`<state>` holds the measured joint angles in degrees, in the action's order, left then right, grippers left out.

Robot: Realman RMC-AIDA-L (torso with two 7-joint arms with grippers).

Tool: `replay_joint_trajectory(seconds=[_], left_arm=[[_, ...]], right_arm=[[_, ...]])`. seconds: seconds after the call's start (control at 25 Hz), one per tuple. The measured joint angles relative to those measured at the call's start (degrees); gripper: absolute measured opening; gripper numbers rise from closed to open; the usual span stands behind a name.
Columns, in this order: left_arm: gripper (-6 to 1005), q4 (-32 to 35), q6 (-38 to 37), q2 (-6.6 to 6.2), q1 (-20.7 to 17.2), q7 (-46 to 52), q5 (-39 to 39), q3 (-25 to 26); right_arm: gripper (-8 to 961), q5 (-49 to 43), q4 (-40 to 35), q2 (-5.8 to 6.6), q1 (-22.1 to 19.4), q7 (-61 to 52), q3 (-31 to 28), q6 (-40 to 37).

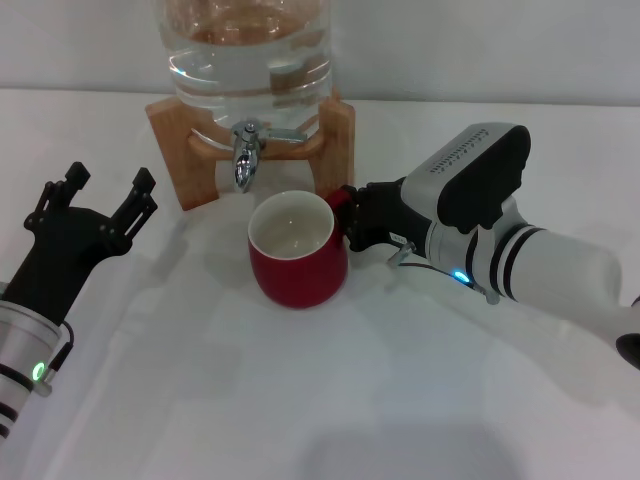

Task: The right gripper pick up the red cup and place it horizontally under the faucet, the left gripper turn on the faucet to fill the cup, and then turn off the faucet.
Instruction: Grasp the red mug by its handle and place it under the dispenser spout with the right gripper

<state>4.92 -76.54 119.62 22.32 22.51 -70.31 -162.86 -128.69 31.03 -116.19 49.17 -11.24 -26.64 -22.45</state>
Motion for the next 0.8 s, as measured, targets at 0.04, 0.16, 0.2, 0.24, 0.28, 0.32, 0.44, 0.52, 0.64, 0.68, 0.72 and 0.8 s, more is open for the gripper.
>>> replay_joint_trajectory(seconds=[0.04, 0.16, 0.2, 0.24, 0.28, 0.32, 0.44, 0.52, 0.64, 0.68, 0.72, 0.8], left_arm=[[882, 0.0, 0.0, 0.00, 0.0, 0.0, 0.0, 0.0], [882, 0.0, 0.0, 0.00, 0.0, 0.0, 0.0, 0.0], [882, 0.0, 0.0, 0.00, 0.0, 0.0, 0.0, 0.0], [882, 0.0, 0.0, 0.00, 0.0, 0.0, 0.0, 0.0], [882, 0.0, 0.1, 0.00, 0.0, 0.0, 0.0, 0.0], [882, 0.0, 0.1, 0.00, -0.1, 0.0, 0.0, 0.0], [882, 0.0, 0.1, 0.00, -0.2, 0.0, 0.0, 0.0], [882, 0.0, 0.1, 0.00, -0.2, 0.0, 0.0, 0.0], [882, 0.0, 0.1, 0.00, -0.2, 0.0, 0.0, 0.0], [882, 0.0, 0.0, 0.00, -0.3, 0.0, 0.0, 0.0], [882, 0.0, 0.0, 0.00, -0.3, 0.0, 0.0, 0.0], [882, 0.0, 0.0, 0.04, -0.3, 0.0, 0.0, 0.0]], right_arm=[[125, -0.1, -0.1, 0.00, 0.1, 0.0, 0.0, 0.0], [125, -0.3, -0.2, 0.00, 0.4, 0.2, 0.2, 0.0], [125, -0.4, -0.2, 0.00, 0.5, 0.3, 0.3, 0.0], [125, -0.5, -0.2, 0.00, 0.6, 0.3, 0.3, 0.0], [125, -0.5, -0.2, 0.00, 0.6, 0.3, 0.4, 0.0], [125, -0.5, -0.2, 0.00, 0.7, 0.3, 0.5, 0.0], [125, -0.8, 0.0, 0.00, 0.9, 0.4, 1.1, 0.0], [125, -0.8, 0.1, 0.00, 1.1, 0.4, 1.8, -0.1], [124, -0.9, 0.3, 0.00, 1.4, 0.4, 2.5, -0.1], [124, -0.9, 0.4, 0.00, 1.4, 0.4, 2.6, -0.1], [124, -0.9, 0.4, 0.00, 1.5, 0.4, 2.7, -0.1], [124, -0.9, 0.4, 0.00, 1.5, 0.4, 2.7, -0.1]])
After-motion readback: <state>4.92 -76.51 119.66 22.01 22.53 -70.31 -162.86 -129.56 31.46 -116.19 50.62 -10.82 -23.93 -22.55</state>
